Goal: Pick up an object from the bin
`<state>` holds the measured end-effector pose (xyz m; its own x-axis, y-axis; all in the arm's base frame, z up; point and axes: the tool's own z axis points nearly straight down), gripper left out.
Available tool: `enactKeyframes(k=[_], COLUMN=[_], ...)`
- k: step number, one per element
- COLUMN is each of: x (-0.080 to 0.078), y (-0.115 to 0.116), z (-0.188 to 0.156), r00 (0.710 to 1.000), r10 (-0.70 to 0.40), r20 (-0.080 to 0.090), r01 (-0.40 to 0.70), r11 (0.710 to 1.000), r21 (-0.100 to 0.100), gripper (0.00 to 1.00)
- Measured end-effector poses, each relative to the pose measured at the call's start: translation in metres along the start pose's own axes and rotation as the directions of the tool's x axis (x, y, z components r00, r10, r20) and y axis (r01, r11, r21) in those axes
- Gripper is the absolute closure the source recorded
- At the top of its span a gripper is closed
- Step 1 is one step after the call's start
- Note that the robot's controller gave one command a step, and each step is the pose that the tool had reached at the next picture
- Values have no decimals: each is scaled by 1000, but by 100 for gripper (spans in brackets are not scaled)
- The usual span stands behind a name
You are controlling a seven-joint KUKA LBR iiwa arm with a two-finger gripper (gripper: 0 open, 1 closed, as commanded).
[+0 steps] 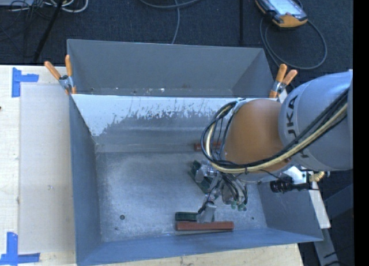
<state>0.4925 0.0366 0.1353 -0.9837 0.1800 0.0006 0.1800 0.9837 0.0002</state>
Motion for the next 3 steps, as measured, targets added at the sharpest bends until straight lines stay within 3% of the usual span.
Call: enactKeyframes(k=[1, 2, 3], x=[0, 11, 1], y=[0, 8, 5], z=[0, 25, 63], r00=[1000, 999, 1000], r10=[0, -54, 3], r20=[0, 2, -5], r01=[0, 54, -3], r11=[1000, 999, 1000], r21=[0, 1, 0], gripper=[0, 0, 100])
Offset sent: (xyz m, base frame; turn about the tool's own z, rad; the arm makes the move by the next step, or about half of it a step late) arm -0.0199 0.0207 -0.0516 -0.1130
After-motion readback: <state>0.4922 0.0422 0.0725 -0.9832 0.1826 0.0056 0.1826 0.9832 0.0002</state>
